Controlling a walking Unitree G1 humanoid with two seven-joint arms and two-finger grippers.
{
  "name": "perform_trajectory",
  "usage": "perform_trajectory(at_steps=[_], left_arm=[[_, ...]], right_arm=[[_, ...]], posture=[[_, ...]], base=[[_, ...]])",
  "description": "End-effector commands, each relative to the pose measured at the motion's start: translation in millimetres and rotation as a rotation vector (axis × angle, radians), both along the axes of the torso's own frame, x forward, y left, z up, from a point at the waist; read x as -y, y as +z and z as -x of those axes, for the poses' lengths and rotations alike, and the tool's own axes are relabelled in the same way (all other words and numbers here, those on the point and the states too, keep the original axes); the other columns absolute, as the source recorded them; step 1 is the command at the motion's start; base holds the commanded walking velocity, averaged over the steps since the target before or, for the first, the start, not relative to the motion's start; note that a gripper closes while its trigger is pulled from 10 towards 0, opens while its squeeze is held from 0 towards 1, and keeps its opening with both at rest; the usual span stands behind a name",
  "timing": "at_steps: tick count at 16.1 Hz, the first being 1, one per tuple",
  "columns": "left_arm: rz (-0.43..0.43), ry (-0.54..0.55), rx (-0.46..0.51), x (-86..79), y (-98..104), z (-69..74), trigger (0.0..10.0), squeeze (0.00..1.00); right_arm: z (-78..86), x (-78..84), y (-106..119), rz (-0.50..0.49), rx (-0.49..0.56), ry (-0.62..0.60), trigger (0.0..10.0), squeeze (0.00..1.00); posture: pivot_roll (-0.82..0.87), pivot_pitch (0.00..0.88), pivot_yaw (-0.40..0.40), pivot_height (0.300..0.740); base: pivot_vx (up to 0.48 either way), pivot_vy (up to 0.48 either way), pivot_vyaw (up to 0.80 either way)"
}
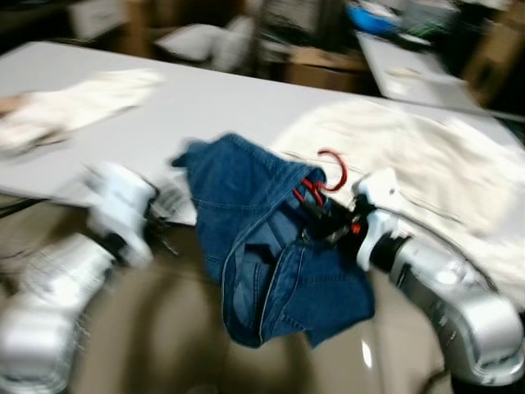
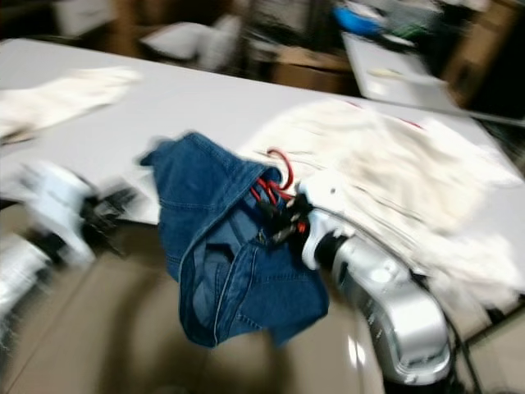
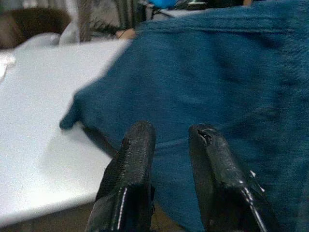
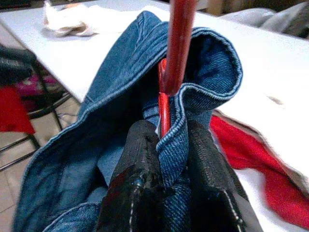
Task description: Hang hanger
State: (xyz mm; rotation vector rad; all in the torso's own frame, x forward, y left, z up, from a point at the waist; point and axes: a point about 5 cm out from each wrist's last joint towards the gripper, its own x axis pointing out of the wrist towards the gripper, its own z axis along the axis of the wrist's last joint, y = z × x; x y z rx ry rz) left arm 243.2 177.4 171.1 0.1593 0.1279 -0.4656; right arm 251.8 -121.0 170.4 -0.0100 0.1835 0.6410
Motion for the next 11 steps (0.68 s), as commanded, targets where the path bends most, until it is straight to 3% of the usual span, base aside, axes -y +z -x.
perform_trajectory(at_steps=[1, 3, 5, 7, 11], left_arm=[[-0.022, 0.003, 0.018, 9.3, -1, 0.7, 10.0, 0.0], [0.071, 0.078, -0.016, 24.5, -11, 1.3, 10.0, 0.0], [0.048, 0.167, -0.048, 22.1, -20, 5.1, 10.0, 0.0], [-0.013, 0.182, -0.058, 16.8, -26, 6.1, 10.0, 0.0], [0.017, 0.193, -0.012, 22.0, -20, -8.5, 10.0, 0.0]], right_arm=[[2.1, 0.4, 1, 0.023, 0.027, -0.016, 10.0, 0.0], [7.4, 12.5, -7, 0.013, -0.01, -0.064, 10.0, 0.0], [13.0, 18.1, -12, 0.0, -0.04, -0.102, 10.0, 0.0], [13.8, 18.2, -20, -0.005, -0.061, -0.146, 10.0, 0.0], [9.3, 23.2, -28, -0.064, -0.088, -0.221, 10.0, 0.0]], posture=[[0.05, 0.0, -0.054, 0.74], [0.04, 0.0, -0.063, 0.74], [0.03, 0.0, -0.064, 0.74], [0.02, 0.0, -0.052, 0.74], [0.02, 0.0, -0.03, 0.74]], base=[[0.0, 0.0, 0.8], [0.0, 0.0, 0.8], [0.0, 0.0, 0.8], [0.0, 0.0, 0.8], [0.0, 0.0, 0.8]])
